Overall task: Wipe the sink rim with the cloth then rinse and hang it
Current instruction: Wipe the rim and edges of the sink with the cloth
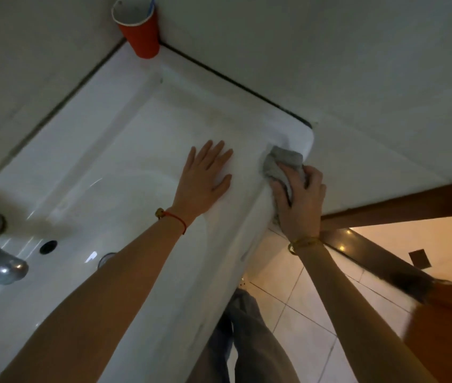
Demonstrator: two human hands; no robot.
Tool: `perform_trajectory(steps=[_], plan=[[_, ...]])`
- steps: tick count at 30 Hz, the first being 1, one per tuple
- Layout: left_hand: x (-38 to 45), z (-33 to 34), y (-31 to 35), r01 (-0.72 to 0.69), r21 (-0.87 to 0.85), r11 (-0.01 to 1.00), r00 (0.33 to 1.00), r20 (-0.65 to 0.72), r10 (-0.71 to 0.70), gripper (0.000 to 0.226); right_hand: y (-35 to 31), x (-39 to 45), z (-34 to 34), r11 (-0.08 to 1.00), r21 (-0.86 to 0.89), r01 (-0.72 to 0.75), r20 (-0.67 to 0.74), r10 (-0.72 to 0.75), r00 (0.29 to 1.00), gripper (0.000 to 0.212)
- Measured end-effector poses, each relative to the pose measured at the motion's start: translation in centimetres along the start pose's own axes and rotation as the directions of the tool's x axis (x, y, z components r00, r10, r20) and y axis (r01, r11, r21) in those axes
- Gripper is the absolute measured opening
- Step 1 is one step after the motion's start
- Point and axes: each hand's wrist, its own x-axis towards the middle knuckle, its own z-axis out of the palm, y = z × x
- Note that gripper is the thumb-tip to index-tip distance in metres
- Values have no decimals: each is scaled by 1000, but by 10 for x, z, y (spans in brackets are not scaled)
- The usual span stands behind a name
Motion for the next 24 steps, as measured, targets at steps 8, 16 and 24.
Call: perform_trajectory(steps=[8, 16, 24], plan=[[1, 2, 1, 10, 0, 1000, 1000, -8, -10, 56, -12, 28, 13, 993, 4, -115, -98, 114, 989, 25], [0, 2, -1, 18, -3, 1000, 1000, -13, -18, 57, -1, 22, 12, 998, -43, 55, -5, -55, 998, 31], [2, 4, -2, -2, -7, 1000, 999, -36, 2, 56, -7, 6, 17, 1000, -13, 20, -71, -21, 997, 22]])
